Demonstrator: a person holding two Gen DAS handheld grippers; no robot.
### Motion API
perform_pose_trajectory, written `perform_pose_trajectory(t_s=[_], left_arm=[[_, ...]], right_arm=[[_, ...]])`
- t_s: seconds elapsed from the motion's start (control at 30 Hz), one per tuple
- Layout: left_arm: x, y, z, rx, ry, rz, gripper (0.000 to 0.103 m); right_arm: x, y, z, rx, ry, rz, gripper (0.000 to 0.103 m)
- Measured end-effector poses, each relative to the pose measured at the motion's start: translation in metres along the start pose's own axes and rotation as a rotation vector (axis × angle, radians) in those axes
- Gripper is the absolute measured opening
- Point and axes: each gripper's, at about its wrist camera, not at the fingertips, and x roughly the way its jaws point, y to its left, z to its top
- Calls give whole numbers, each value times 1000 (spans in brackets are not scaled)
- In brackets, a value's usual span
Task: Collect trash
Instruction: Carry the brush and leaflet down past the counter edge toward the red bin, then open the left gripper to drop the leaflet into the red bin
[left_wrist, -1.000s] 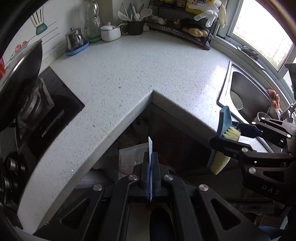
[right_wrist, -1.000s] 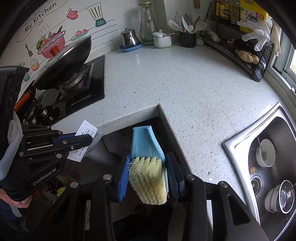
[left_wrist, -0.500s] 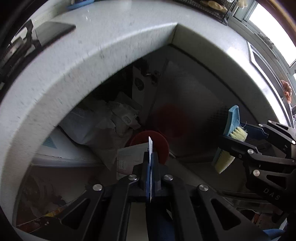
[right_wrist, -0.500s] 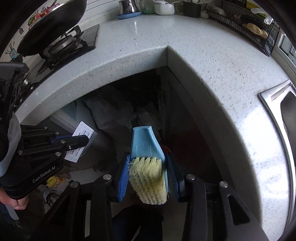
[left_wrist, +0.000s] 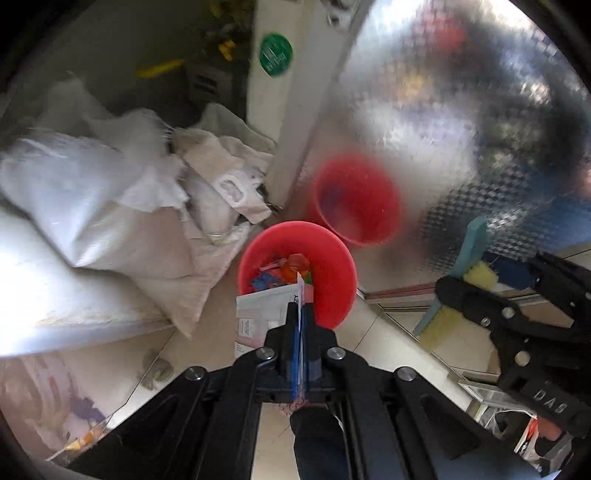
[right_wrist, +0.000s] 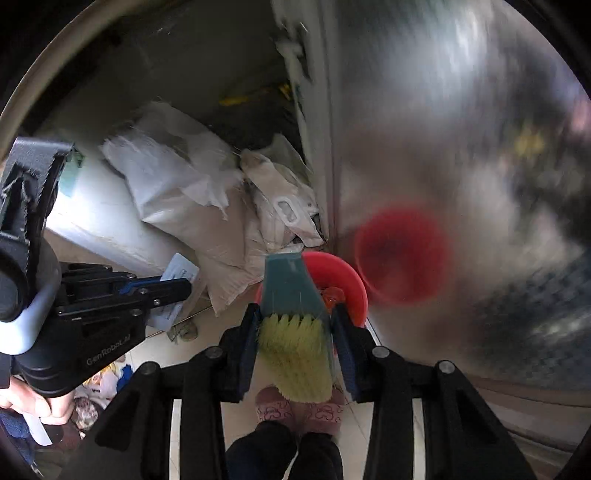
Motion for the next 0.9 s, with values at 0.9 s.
perform_pose_trajectory(t_s=[0.9], left_arm=[[71,4,-8,46,96,17,31]], right_arm=[[49,-26,-9,17,39,-16,36]])
